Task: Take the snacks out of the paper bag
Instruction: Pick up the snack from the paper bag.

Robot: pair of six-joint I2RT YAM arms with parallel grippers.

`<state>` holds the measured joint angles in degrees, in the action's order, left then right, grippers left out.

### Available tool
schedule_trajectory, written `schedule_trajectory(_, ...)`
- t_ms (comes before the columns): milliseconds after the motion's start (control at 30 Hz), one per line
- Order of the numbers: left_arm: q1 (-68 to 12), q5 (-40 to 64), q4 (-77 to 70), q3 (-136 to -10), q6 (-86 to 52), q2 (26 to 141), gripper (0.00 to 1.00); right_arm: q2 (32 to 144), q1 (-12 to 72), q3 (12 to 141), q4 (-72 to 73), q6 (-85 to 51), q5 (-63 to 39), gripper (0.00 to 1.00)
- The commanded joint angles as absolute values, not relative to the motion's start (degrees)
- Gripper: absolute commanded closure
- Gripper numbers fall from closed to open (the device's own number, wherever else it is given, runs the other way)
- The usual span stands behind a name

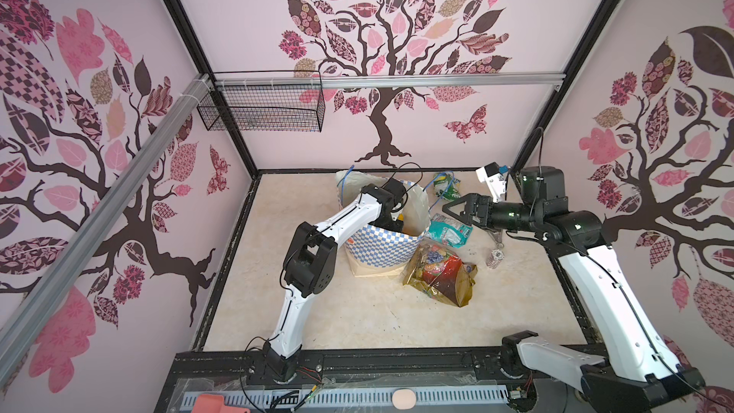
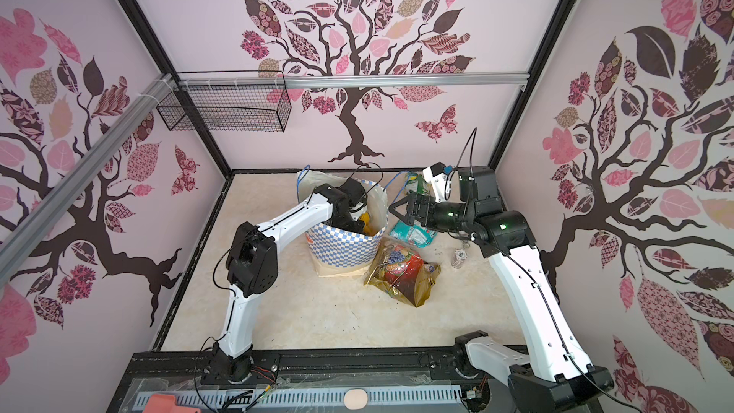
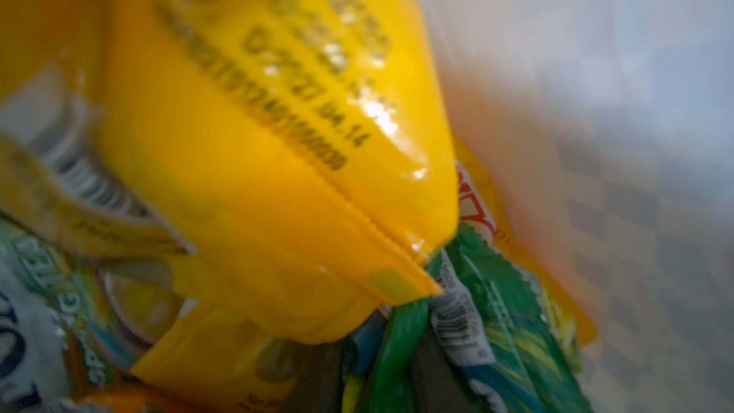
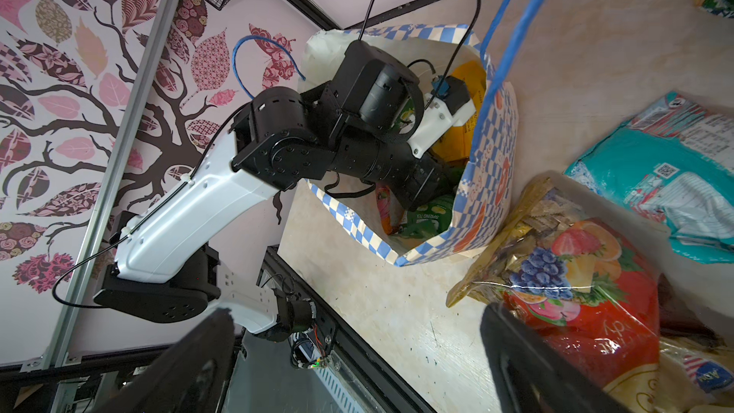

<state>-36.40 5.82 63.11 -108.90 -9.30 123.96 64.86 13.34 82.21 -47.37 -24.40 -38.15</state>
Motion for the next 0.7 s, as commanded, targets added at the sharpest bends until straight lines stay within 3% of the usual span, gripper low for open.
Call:
schedule_trajectory(0,-35.69,1.13,65.62,-105.60,-8.68,125.29,0.97,64.08,13.65,82.35,-47.53,-24.61,-37.57,0.00)
schedule_trajectory(667,-35.69,-5.91,64.46,-109.96,-7.38,110.78,1.00,62.97,13.65,82.34,-47.28,-25.49,-34.70,0.00)
